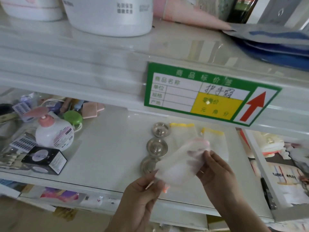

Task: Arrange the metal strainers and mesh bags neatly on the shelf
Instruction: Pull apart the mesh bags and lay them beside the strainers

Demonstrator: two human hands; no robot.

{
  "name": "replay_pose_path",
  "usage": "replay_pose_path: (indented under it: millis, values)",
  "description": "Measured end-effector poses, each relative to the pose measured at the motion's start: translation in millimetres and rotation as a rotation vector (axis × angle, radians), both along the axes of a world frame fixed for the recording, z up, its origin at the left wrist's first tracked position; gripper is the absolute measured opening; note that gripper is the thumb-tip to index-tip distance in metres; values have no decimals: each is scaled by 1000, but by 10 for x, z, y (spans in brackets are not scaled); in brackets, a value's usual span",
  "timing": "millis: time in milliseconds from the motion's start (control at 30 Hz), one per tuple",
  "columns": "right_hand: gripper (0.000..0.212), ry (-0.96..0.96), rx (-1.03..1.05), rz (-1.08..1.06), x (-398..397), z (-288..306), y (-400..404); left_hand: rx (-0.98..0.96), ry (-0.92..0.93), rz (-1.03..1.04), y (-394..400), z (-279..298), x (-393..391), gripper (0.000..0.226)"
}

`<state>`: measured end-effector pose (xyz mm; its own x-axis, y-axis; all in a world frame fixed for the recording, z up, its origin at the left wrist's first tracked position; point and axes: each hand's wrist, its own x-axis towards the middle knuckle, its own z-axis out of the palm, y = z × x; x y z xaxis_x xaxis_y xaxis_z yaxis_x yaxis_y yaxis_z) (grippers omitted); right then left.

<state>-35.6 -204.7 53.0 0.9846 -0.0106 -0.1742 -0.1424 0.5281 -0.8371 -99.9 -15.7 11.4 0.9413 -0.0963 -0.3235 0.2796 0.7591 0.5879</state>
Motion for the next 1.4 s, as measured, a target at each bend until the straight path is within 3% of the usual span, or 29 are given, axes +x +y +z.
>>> replay_pose_path:
  millis: [100, 167, 233, 333, 433, 500, 633, 733, 867, 933, 1000, 1067, 1167, 1233, 1400]
  values:
    - [25, 48, -108, -96, 57, -9, -238, 145, 14, 84, 95, 22, -10, 36]
    - [25, 74, -438, -114, 95, -61, -401, 323, -28, 163, 171, 35, -24, 33]
    - [23, 46, -762, -45, 129, -140, -434, 512, -115, 261, 230, 45, -45, 18]
    - [22, -31, -855, 133, 156, -209, -292, 748, -188, 303, 244, 37, -74, 20]
    - [23, -17, -686, 197, 190, -274, -200, 792, -161, 312, 216, 108, -80, 24]
    - [21, 50, -690, 132, 215, -368, -219, 799, -156, 316, 195, 170, -81, 25]
    - [11, 189, -1060, -33, 228, -675, -369, 789, -161, 320, 160, 223, -93, 27]
    - [4, 155, -1374, -69, 192, -803, -438, 803, -159, 334, 134, 147, -89, 28]
    - [28, 67, -1655, -99, 106, -816, -439, 852, -187, 360, 85, 113, -69, 29]
    - [24, -15, -1543, -148, 22, -665, -377, 853, -221, 362, 45, 150, -55, 31]
    - [33, 52, -1138, -6, -65, -420, -263, 867, -284, 348, -28, 196, -37, 32]
    - [55, 164, -641, 276, -164, -178, -141, 874, -361, 314, -154, 239, -21, 32]
    - [61, 179, -269, 400, -256, 11, -99, 896, -456, 236, -410, 227, -29, 31]
    - [50, 159, -271, 351, -255, 47, -157, 937, -473, 154, -556, 146, -53, 40]
    - [27, 199, -932, 91, -187, -71, -385, 1035, -441, -130, -723, -137, -140, 62]
